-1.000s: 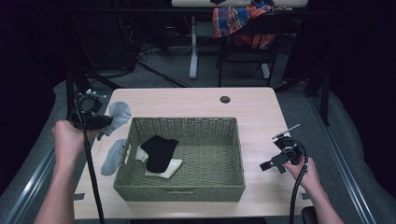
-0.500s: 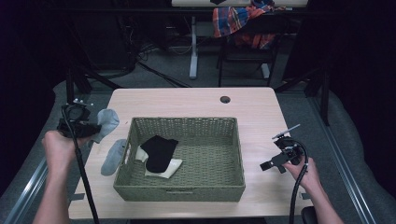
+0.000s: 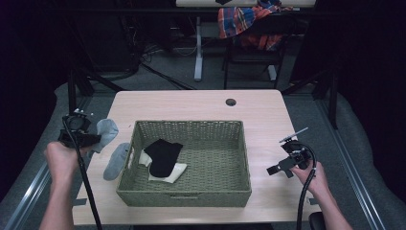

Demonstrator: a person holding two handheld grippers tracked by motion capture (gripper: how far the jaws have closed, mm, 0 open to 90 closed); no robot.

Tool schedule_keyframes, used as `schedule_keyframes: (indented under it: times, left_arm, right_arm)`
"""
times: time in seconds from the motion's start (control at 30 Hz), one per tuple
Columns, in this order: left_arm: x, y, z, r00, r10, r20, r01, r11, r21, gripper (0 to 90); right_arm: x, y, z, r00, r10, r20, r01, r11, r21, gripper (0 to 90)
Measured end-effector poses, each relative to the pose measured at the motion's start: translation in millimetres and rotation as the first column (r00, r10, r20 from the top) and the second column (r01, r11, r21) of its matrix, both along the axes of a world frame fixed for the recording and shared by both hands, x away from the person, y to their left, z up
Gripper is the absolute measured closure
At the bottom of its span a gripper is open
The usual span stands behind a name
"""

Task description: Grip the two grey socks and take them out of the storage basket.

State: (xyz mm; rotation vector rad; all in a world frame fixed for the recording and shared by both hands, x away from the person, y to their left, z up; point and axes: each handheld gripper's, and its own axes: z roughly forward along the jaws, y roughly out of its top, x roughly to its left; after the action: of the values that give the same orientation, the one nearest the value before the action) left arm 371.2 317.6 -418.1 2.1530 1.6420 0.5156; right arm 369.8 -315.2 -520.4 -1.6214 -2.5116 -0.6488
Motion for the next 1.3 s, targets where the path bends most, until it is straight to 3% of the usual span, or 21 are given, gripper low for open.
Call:
schedule_keyframes:
  times: [0.23, 0.37, 0.47, 0.63, 0.73, 0.9, 0.93, 1.13, 1.3]
  left_arm:
    - [0.8, 0.7, -12.6, 0.9999, 0.016, -0.001, -0.016, 0.9999, 0.0, 85.8]
    - [1.9, -0.6, -20.2, 0.9998, 0.022, 0.0, -0.022, 0.9997, 0.007, 85.7]
    - [2.9, -1.6, -27.7, 0.9996, 0.029, -0.007, -0.028, 0.9996, 0.009, 85.7]
    - [3.9, -1.2, -35.8, 0.9986, 0.048, 0.023, -0.048, 0.9989, 0.0, 85.7]
    - [4.1, -1.1, -38.8, 0.9979, 0.055, 0.034, -0.055, 0.9985, 0.004, 85.7]
    - [5.8, -1.4, -47.0, 0.9978, 0.059, 0.028, -0.059, 0.9982, 0.002, 85.7]
    - [6.2, -1.9, -49.0, 0.998, 0.06, 0.023, -0.06, 0.9982, 0.003, 85.7]
    - [10.2, -6.3, -63.7, 0.999, 0.043, -0.012, -0.042, 0.999, 0.014, 85.7]
    - [13.5, -3.6, -76.4, 0.9984, 0.049, -0.027, -0.05, 0.9987, -0.012, 85.7]
  right_arm:
    - [0.1, 0.1, 0.0, 1.0, 0.009, -0.003, -0.009, 1.0, 0.001, 1.0]
    - [1.2, -0.3, 1.5, 0.9991, 0.041, -0.016, -0.041, 0.9991, -0.01, 0.4]
    - [0.1, 1.7, 0.6, 0.9999, 0.015, 0.002, -0.015, 0.9999, -0.004, 0.5]
    - [0.2, 1.1, 0.4, 0.9999, 0.014, 0.002, -0.014, 0.9999, 0.004, 0.0]
    - [1.8, -0.7, 1.8, 0.999, 0.04, -0.019, -0.041, 0.9991, -0.012, 0.0]
    - [2.3, -0.7, 1.3, 0.9991, 0.039, -0.019, -0.039, 0.9991, -0.014, 0.0]
    - [1.3, 0.5, -0.2, 0.9999, 0.014, -0.007, -0.014, 0.9999, -0.002, 0.0]
    - [1.3, 0.8, 0.3, 0.9998, 0.019, -0.008, -0.019, 0.9998, -0.008, 0.0]
    - [2.5, -0.3, 0.3, 0.999, 0.038, -0.023, -0.038, 0.9991, -0.017, 0.0]
